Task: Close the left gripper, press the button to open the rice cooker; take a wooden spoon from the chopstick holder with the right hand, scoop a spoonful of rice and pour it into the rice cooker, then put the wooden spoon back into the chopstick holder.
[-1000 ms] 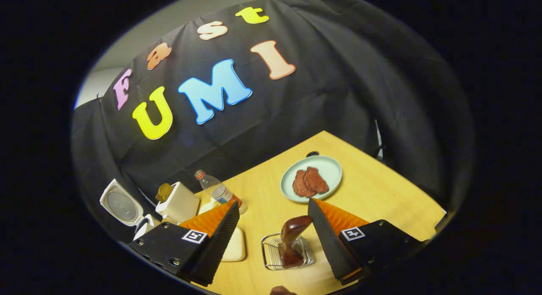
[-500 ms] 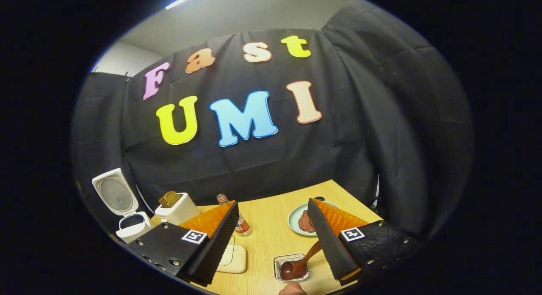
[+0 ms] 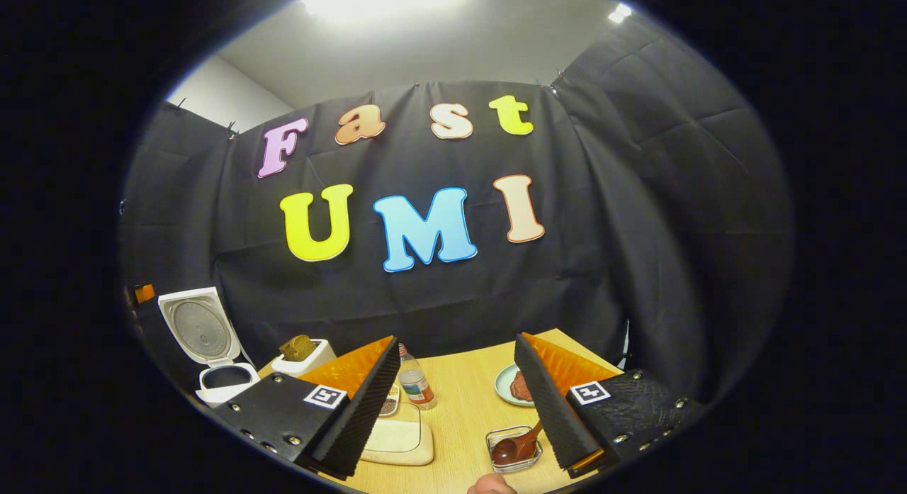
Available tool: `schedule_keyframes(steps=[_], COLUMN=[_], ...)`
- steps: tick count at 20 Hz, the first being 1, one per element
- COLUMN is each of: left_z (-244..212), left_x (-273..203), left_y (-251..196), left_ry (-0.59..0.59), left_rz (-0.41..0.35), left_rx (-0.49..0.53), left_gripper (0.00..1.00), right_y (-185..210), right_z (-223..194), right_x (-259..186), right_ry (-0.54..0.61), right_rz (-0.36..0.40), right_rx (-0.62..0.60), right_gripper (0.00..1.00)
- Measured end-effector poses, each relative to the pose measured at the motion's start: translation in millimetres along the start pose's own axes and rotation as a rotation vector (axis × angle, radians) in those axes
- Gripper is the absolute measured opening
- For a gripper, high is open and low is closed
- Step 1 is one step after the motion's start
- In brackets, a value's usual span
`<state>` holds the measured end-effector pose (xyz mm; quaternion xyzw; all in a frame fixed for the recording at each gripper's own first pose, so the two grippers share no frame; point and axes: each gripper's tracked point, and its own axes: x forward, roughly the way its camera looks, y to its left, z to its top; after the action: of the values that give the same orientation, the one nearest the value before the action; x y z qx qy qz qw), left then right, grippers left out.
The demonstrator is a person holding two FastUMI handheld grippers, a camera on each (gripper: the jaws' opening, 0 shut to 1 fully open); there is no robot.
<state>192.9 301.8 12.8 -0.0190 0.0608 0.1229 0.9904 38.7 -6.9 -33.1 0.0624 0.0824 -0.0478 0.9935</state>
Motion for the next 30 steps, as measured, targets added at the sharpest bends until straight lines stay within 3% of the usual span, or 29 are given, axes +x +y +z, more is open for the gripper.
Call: schedule_keyframes(steps=[6, 7, 14, 21, 30], left_z=[3, 5, -10, -24, -35], left_x=[102, 115, 185, 186, 131], left_y=[-1, -1, -3, -6, -34], left_ry=[0.032, 0.027, 0.11, 0.175, 0.187], left_rz=[-0.022, -0.021, 0.009, 0.041, 0.051], left_rx=[-0.057, -0.066, -0.054, -0.033, -0.042], left_gripper=[0.97, 0.97, 0.97, 0.98, 0.98], right_y=[1, -2, -27, -51, -72], right_z=[-13, -15, -22, -12, -6], right_x=[-24, -28, -43, -43, -30], right_ry=[0.012, 0.017, 0.047, 0.045, 0.041], right_rz=[-0.056, -0.07, -0.123, -0.12, -0.035], right_rx=[-0.067, -0.083, -0.092, -0.147, -0.161], right_gripper=[0.94, 0.99, 0.99, 0.99, 0.99])
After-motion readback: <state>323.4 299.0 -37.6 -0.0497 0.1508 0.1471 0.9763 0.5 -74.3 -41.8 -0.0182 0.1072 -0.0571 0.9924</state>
